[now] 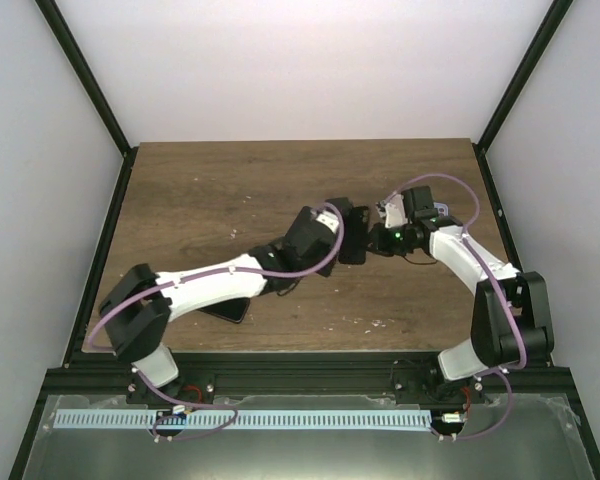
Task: Take the phone out of the phone case
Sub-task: Remove the phone case from the phone, then place the phone at the center of the board.
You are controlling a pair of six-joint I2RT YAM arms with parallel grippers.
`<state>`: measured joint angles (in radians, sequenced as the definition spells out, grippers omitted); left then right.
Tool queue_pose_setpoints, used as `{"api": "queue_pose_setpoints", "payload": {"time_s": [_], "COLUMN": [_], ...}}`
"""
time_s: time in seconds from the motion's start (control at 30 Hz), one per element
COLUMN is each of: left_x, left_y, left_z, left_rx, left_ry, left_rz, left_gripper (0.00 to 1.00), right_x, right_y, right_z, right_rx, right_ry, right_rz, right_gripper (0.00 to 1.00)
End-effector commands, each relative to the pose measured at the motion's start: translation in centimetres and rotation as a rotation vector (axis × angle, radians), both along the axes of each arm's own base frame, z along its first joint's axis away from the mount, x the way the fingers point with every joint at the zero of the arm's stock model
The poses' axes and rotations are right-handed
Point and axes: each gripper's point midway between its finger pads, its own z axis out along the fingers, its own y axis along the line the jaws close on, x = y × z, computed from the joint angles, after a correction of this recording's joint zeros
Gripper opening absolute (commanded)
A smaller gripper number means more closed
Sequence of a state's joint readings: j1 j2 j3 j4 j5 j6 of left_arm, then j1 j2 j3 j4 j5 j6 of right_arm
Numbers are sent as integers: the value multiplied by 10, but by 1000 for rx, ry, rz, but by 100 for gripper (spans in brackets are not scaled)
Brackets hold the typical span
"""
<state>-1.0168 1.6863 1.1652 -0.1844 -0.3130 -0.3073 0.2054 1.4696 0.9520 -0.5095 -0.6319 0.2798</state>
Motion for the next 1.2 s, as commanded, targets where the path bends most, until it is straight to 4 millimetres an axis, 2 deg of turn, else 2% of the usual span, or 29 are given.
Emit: {"api": "queue_pose_setpoints", "payload": {"time_s": [0.0,0.17,0.3,0.47,0.63,0.77,0.93,1.03,1.17], "left_x": [26,31,49,77,93,105,113,113,110], "left_y": [31,42,66,109,132,142,149,151,151], "left_z": [55,67,58,35,12,-16,-40,-53,-73], "left_rx": [-151,-162,-54,230,454,575,657,698,708], "left_ry": [-55,-90,-133,-235,-295,-258,-235,-218,-179], "left_rz": [129,126,186,298,347,345,325,309,288], "left_gripper": [0,0,0,0,0,0,0,0,9], "right_x": [29,34,36,37,34,28,14,3,-8], "right_y": [-42,-44,-51,-61,-68,-72,-80,-90,-109], "right_z": [-7,-3,5,20,27,34,43,36,21], "right_rx": [-190,-205,-215,-253,-311,-352,-424,-481,-534], "right_ry": [-81,-84,-118,-207,-280,-335,-385,-362,-320], "right_rz": [-113,-122,-135,-104,-23,47,135,176,188], "right_gripper": [1,1,1,1,1,1,1,1,1]}}
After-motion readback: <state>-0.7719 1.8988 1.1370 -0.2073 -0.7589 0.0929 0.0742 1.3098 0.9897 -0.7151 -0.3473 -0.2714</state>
